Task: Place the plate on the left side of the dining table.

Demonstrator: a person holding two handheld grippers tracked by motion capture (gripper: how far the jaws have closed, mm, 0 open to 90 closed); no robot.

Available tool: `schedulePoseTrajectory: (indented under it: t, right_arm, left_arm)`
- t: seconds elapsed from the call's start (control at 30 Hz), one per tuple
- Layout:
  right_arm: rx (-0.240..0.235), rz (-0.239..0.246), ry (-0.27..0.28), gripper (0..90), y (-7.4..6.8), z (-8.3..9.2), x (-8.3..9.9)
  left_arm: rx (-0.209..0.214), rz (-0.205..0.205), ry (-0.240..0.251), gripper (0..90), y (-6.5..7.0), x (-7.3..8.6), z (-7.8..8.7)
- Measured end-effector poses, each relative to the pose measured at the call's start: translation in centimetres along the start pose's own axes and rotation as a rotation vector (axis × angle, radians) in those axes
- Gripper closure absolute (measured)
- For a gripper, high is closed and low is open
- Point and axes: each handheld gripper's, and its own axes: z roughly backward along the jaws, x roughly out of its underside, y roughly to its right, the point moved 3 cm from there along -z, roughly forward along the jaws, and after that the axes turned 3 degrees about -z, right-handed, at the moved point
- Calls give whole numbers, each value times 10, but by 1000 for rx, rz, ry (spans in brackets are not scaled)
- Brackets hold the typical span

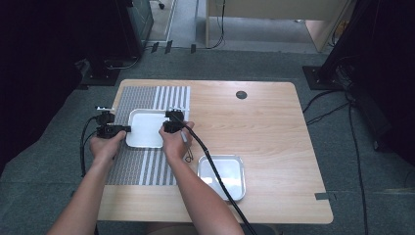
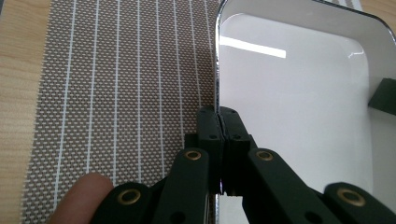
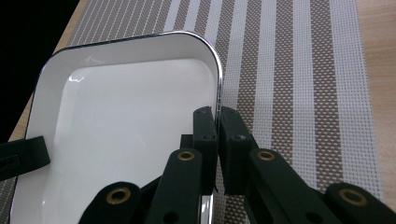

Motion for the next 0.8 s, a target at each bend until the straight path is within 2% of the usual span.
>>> schedulePoseTrajectory:
  t: [0.2,0.3,0.43,0.57,0.63,0.7,0.8]
  right_arm:
    - [-2,-33,-4,869,2,-7,-2]
    - [8,-15,14,848,3,-9,-3]
    - [8,-1,21,843,3,-12,-5]
    - [17,64,33,860,4,-16,-9]
    - [13,46,31,862,5,-17,-10]
    - [13,27,36,865,6,-17,-13]
    - [5,10,23,847,6,-19,-13]
  left_arm:
    - [-2,14,-28,897,-2,-10,-7]
    - [-33,-14,-33,895,3,-16,-7]
    - [-40,-8,-55,892,1,-19,-12]
    - [-42,-7,-56,888,1,-22,-15]
    - [-36,-4,-54,888,2,-23,-16]
    - [-48,-14,-65,881,2,-24,-20]
    - [-60,-3,-66,874,0,-25,-23]
